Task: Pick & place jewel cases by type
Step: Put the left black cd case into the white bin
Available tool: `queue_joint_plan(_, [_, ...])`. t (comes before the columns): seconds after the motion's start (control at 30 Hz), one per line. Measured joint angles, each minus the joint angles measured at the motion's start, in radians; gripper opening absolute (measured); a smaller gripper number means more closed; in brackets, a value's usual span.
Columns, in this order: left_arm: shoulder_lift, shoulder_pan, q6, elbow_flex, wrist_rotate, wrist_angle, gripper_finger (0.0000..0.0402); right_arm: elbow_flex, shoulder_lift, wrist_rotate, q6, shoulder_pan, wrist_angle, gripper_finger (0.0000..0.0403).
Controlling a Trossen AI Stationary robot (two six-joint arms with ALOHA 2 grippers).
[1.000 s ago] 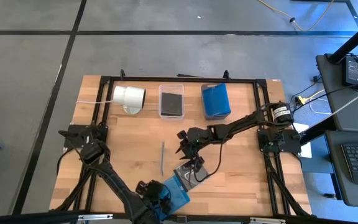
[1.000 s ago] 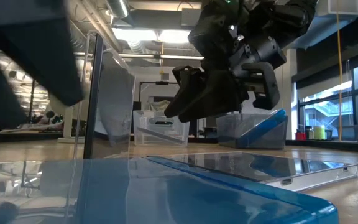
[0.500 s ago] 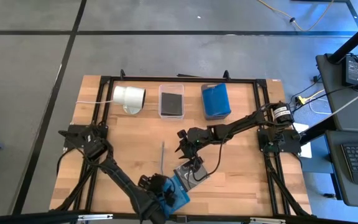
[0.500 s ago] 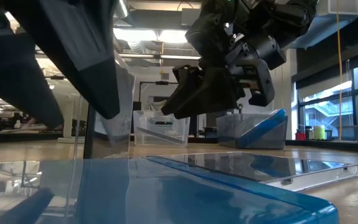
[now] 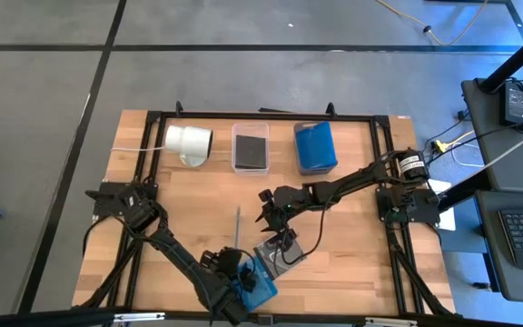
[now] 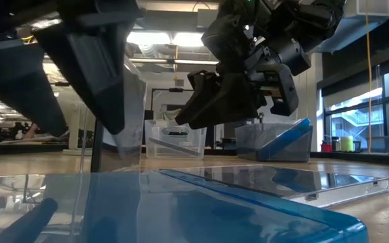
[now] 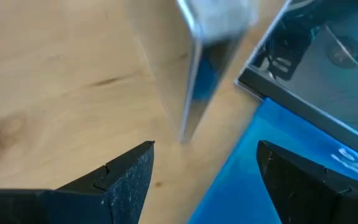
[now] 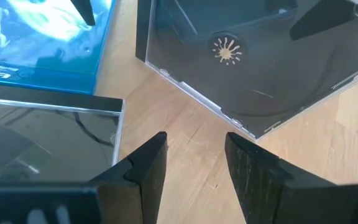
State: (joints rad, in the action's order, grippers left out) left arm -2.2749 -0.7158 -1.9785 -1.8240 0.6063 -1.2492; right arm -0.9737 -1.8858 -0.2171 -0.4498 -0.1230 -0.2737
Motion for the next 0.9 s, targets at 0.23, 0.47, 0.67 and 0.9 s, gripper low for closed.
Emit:
queue_joint_plan(0.23, [0.000,0.015,0.002,0.000,0.049,-0.004,0.0278,0.000,0.000,0.000,-0.001,0.000,-0.007,0.0168])
queue_joint_plan(0.47, [0.000,0.020,0.002,0.000,0.023,-0.015,0.0278,0.000,0.000,-0.001,-0.003,0.000,-0.009,0.0168])
queue_joint_plan(0.67, [0.000,0.020,-0.007,0.000,0.023,-0.039,0.0277,0.000,0.000,-0.001,-0.003,0.000,-0.015,0.0168])
queue_joint_plan(0.9, [0.000,0.020,-0.035,0.000,0.026,-0.067,0.0239,0.000,0.000,-0.001,-0.003,0.000,-0.014,0.0168])
